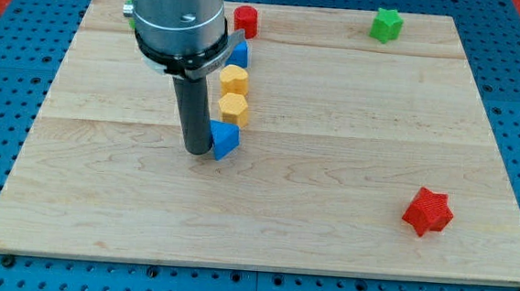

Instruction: Nudge the red star a bit up

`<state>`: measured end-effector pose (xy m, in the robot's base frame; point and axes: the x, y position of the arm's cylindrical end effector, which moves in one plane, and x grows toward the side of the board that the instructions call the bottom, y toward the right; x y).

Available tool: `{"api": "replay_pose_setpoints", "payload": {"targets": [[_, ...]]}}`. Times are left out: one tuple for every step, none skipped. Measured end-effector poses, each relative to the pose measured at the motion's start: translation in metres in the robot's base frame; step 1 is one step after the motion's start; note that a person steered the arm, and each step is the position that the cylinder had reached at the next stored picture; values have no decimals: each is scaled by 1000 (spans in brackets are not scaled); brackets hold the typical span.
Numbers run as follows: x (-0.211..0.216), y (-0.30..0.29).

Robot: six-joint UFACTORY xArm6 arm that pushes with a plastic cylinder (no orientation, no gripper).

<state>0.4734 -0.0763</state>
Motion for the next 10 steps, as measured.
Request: {"api": "replay_pose_setpoints", "payload": {"targets": [[0,15],[38,26],[60,92],[20,158],[-11,243],[6,340],[65,372],[112,346],[115,298],[102,256]]}}
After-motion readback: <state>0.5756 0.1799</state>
